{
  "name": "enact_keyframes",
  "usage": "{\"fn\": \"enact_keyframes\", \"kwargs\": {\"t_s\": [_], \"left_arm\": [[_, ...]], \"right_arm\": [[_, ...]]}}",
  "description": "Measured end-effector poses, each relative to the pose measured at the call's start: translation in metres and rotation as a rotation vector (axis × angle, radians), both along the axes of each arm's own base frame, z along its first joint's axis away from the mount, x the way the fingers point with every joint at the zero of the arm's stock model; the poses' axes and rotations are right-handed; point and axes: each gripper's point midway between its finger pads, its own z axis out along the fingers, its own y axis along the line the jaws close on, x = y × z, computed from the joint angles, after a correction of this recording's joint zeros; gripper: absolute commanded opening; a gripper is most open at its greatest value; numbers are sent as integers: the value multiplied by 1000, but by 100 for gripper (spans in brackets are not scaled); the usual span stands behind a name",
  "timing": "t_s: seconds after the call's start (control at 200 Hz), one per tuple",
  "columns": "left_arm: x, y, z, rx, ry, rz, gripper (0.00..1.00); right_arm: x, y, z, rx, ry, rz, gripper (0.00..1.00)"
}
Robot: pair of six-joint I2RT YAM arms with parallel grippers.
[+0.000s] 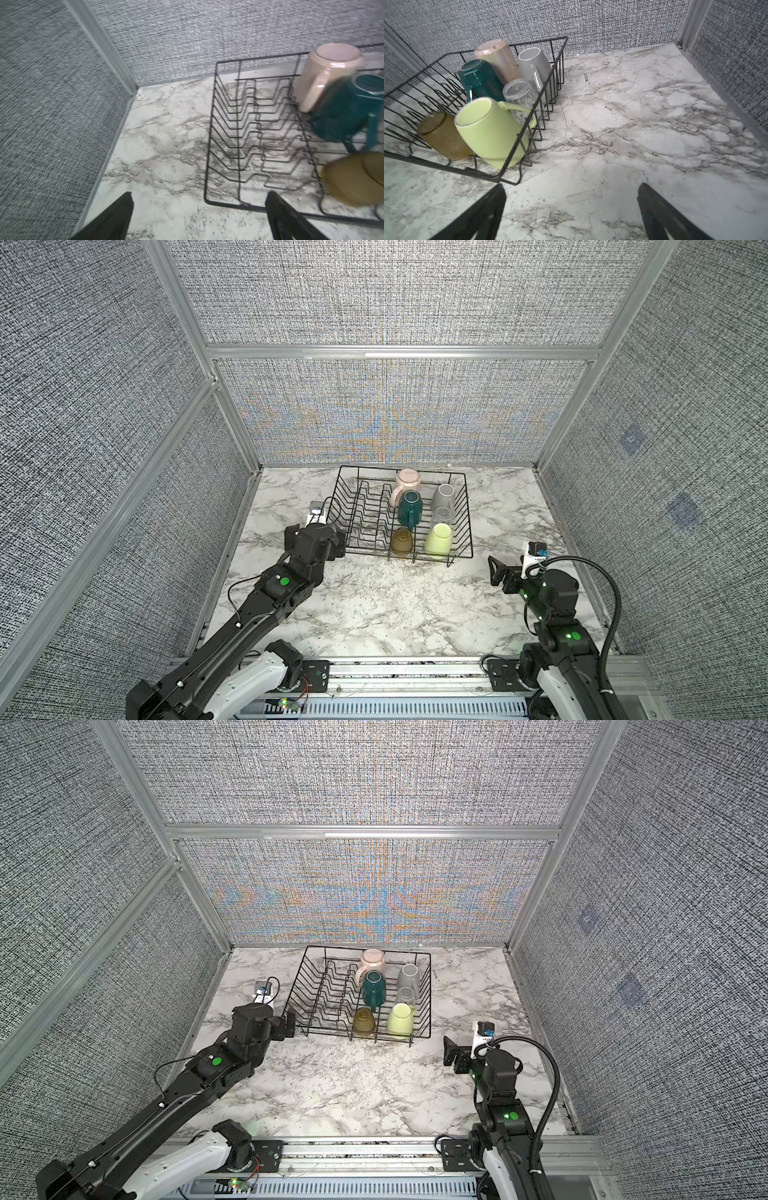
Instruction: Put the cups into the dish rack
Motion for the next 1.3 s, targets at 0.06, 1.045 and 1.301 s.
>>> {"fn": "enact_keyframes", "kwargs": {"t_s": [0.06, 1.045, 1.301], "left_arm": [[3, 13, -7, 9, -25, 39, 100], [63, 77, -123, 29, -124, 67, 99], [74, 89, -126, -36, -137, 75, 99]], "right_arm": [[3, 1, -10, -44, 12, 18, 99], [90, -1, -80, -229, -66, 11, 99], [130, -9, -36, -216, -150, -63, 99]]}}
